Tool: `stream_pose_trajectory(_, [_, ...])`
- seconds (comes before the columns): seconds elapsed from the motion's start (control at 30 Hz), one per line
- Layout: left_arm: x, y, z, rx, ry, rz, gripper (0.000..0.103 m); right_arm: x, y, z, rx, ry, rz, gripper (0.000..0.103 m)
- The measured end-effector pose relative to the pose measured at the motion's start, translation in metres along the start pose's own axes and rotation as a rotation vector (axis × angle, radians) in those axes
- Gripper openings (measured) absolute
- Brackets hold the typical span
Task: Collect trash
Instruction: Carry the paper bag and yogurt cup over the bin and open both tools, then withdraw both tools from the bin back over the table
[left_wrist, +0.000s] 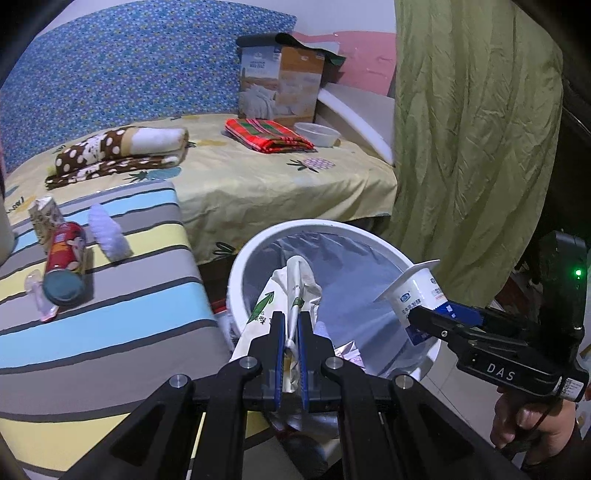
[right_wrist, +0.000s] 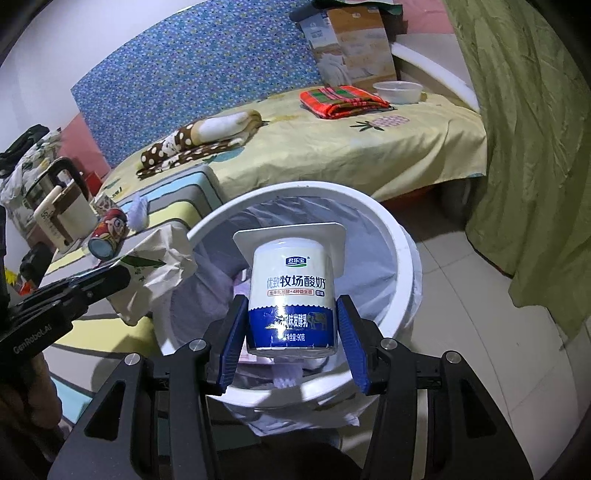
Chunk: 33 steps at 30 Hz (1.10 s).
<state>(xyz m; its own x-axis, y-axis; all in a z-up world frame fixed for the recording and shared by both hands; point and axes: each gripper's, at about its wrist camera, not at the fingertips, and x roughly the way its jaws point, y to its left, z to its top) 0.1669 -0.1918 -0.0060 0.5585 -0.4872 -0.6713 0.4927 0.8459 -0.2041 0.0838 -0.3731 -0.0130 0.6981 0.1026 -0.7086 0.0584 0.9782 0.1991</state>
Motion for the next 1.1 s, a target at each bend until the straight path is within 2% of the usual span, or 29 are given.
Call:
stream_pose_trajectory(0.3, [0.020,-0.004,-0.001,0.006,0.028,-0.043,0.008,0.003,-0.009,0.000,0.014,0.021,-0.031,0.051])
stream_pose_trajectory(0.47, [0.021,-0.003,-0.001,-0.006,0.028,-0.071,0.016,0.000,-0.010,0.000,0.021,0.008,-0.034,0.055])
stream_pose_trajectory(0.73, [0.005,0.004,0.001,-0.023,-0.010,-0.090,0.019,-0.012,-0.003,0.002,0.016,-0.025,-0.019,0.055])
stream_pose_trajectory(1.1, [-0.023,0.018,-0.009,-0.055,-0.038,-0.056,0.019,-0.020,0.019,0.001,-0.021,-0.043,0.034,0.055])
